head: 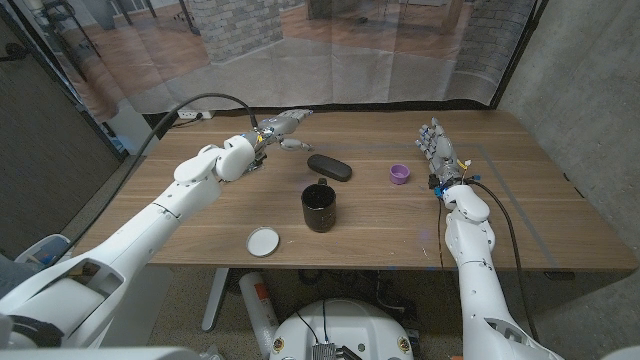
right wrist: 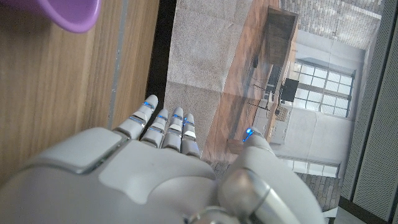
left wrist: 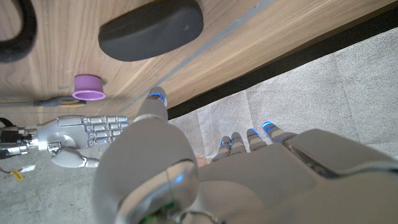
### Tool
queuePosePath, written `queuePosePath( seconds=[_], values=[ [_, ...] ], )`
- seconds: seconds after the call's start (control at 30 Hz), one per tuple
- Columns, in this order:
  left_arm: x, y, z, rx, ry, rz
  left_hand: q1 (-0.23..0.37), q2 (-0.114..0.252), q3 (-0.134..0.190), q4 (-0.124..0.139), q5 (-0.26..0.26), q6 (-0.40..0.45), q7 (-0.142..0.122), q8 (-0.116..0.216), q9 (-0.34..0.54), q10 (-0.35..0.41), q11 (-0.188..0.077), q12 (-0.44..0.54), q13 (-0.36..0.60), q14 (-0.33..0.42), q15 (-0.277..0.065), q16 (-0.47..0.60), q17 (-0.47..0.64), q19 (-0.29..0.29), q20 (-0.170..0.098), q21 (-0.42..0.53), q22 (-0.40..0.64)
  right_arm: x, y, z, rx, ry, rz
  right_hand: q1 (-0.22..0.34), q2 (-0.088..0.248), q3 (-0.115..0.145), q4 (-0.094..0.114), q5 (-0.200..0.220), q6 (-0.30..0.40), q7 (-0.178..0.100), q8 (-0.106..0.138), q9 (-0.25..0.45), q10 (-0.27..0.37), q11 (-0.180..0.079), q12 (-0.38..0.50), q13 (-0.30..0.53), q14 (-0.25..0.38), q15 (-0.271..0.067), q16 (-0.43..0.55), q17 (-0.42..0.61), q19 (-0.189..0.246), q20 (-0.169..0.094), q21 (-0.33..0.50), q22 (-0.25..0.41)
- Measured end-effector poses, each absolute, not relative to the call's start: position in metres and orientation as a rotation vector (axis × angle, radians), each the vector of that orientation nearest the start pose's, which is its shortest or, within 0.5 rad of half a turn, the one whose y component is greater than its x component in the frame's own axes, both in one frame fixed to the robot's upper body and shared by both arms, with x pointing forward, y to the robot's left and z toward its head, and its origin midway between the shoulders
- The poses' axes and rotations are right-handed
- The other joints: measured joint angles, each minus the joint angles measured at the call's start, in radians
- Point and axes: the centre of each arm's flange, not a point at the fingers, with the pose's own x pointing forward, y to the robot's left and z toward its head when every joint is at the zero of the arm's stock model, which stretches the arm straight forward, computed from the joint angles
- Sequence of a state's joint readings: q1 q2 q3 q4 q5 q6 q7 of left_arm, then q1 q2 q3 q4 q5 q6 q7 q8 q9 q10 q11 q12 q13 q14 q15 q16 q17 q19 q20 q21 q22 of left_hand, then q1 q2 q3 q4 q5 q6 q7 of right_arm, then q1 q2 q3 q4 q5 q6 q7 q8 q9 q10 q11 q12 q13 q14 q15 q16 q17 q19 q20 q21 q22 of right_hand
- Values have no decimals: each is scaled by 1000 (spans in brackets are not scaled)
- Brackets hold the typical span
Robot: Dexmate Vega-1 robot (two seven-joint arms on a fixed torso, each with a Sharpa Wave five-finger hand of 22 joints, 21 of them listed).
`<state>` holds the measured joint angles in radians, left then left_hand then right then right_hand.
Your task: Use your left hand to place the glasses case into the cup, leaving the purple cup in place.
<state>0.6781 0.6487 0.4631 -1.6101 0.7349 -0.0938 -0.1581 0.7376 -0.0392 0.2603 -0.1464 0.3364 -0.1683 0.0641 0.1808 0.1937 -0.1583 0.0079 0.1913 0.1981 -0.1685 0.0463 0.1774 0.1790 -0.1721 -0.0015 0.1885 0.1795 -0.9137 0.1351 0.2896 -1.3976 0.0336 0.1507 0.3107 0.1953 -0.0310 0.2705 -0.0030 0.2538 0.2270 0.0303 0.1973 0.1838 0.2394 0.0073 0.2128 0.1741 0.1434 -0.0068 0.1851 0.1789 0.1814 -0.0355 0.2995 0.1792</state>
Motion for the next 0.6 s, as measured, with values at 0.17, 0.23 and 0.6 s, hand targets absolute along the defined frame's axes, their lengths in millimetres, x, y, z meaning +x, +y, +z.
queuePosePath(
  seconds=[0.17,0.23,0.6],
  values=[
    [616,210,79,1597,-720,-56,8,-8,0,0,0,0,0,0,4,-9,5,-7,0,-5,5,0,5,0,0,0,0,641,-286,-32,167,-649,72,0,0,0,0,0,0,0,0,0,5,6,0,0,2,2,0,0,0,0,0,0],
    [616,210,79,1610,-711,-60,8,-8,-3,-2,0,-4,4,-1,4,-9,5,-7,0,-3,12,-2,5,0,8,0,0,642,-286,-31,168,-650,72,0,0,0,0,0,0,0,0,0,5,6,0,0,2,2,0,0,0,0,0,0],
    [613,203,81,1707,-665,-75,17,-17,-15,1,-4,-1,9,-4,9,-9,5,-7,5,0,16,-4,5,-2,24,0,0,642,-284,-28,176,-657,70,1,9,0,0,-3,0,0,0,0,5,5,0,0,1,1,0,0,0,0,-4,0]
  ],
)
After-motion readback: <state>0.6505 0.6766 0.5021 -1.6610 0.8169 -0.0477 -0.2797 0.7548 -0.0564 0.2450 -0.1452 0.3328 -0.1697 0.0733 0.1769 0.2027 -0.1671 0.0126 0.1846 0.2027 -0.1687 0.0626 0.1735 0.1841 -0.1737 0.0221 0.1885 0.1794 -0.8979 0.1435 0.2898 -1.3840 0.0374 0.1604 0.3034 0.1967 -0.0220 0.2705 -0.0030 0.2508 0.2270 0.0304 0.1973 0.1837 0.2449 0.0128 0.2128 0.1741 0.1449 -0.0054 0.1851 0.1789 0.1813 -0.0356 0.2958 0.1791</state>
